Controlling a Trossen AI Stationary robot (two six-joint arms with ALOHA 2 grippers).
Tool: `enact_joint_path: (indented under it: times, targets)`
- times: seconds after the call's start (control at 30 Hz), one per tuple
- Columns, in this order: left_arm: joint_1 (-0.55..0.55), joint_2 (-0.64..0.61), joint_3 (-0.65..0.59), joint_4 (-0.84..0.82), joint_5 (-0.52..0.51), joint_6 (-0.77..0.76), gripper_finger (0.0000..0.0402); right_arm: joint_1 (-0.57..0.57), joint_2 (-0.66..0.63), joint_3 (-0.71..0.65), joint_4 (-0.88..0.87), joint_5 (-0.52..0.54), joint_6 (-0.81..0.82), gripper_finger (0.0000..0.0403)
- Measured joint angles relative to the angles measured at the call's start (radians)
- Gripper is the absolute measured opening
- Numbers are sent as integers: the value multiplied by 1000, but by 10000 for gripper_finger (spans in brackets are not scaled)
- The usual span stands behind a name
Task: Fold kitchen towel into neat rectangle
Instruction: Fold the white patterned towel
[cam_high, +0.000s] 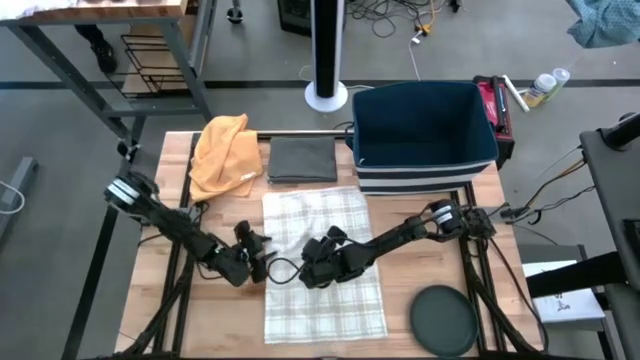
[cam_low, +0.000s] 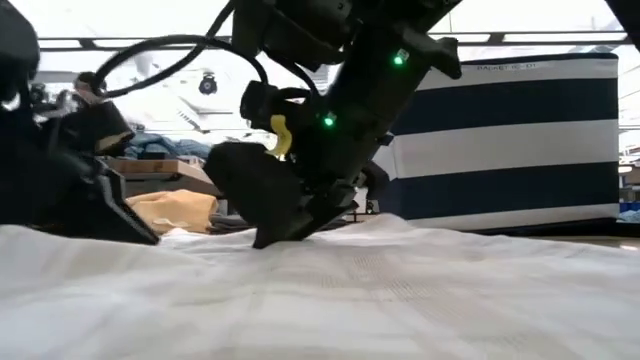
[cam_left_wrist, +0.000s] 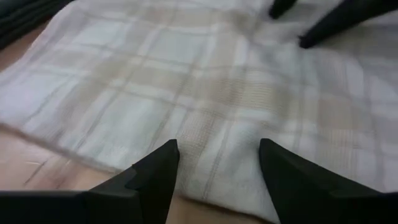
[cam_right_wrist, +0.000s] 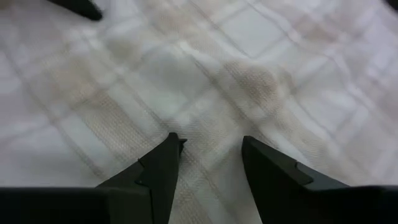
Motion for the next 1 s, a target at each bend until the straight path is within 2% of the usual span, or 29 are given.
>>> enact_joint_path:
  times: [0.1, 0.17, 0.3, 0.4, 0.53, 0.7, 0.8, 0.9, 1.0]
  targets:
    - [13, 70, -2, 25, -49, -71, 218, 7, -32, 1, -25, 10, -59, 172]
    - [15, 89, -3, 24, -88, -98, 219, 21, -60, 2, 12, -23, -135, 172]
    - [23, 70, -10, 7, -117, -63, 221, 64, -72, -3, 208, -158, -279, 171]
    - [31, 48, -13, -9, -121, -20, 217, 81, -20, -12, 374, -210, -346, 171]
    - [34, 38, -16, -24, -120, 0, 210, 74, 43, -15, 331, -197, -279, 171]
    - [33, 36, -15, -52, -121, -3, 209, 92, 18, -14, 241, -190, -201, 172]
    - [33, 33, -18, -61, -125, -2, 213, 137, -47, -24, 268, -112, -304, 171]
    - [34, 10, -21, -73, -121, 18, 216, 166, -187, -53, 277, -4, -402, 171]
    - [31, -55, -17, -97, -88, 74, 217, 148, -291, -143, 245, 24, -378, 172]
